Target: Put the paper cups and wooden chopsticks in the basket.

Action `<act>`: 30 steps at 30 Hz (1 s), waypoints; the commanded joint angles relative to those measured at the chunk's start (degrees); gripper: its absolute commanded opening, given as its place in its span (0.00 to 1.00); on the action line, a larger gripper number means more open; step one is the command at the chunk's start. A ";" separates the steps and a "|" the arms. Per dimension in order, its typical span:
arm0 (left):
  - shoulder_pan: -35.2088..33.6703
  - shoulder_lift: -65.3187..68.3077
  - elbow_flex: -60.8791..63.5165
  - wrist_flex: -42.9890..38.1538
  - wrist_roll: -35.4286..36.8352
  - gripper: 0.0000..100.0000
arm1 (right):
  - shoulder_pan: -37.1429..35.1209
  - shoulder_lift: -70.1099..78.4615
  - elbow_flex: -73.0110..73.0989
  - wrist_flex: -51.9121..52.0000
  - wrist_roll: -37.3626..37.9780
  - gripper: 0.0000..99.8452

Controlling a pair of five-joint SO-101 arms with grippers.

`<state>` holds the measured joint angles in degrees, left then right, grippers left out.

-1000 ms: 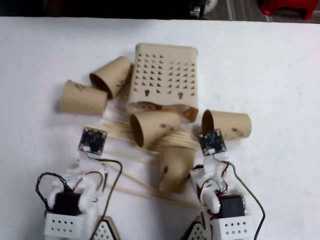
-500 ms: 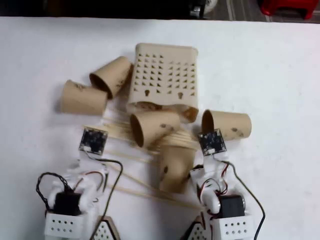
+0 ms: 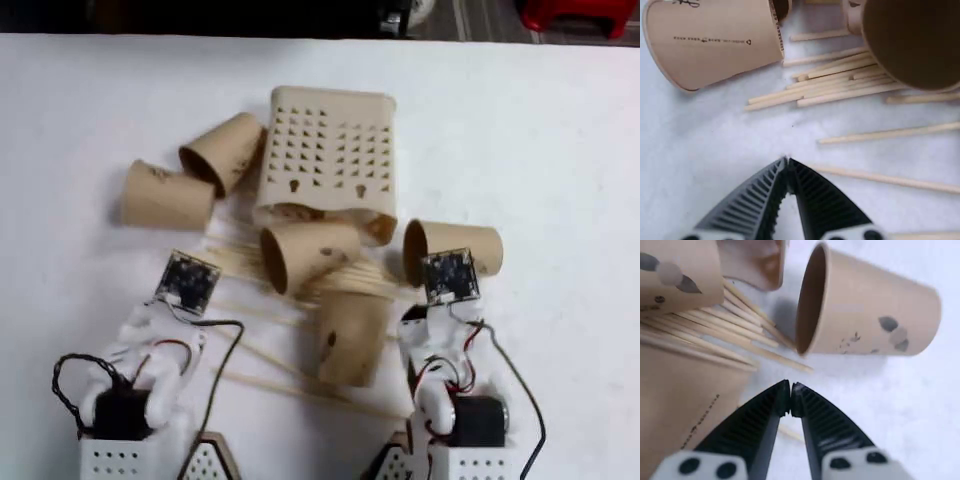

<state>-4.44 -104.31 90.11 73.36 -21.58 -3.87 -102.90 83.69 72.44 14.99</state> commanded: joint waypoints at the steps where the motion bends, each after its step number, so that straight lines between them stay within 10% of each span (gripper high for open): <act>1: -1.19 -0.13 -3.16 -1.58 -2.46 0.02 | 0.57 -0.40 -7.38 -2.24 10.73 0.02; 8: -1.10 -0.13 -2.46 -1.67 -2.55 0.03 | 0.31 0.57 -16.09 -8.04 13.80 0.18; 30: -1.10 -0.13 1.49 -6.42 -2.81 0.03 | -10.51 58.86 -21.63 -46.29 10.55 0.19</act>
<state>-5.05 -104.40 91.25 70.29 -23.87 -14.24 -49.27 66.90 29.36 26.15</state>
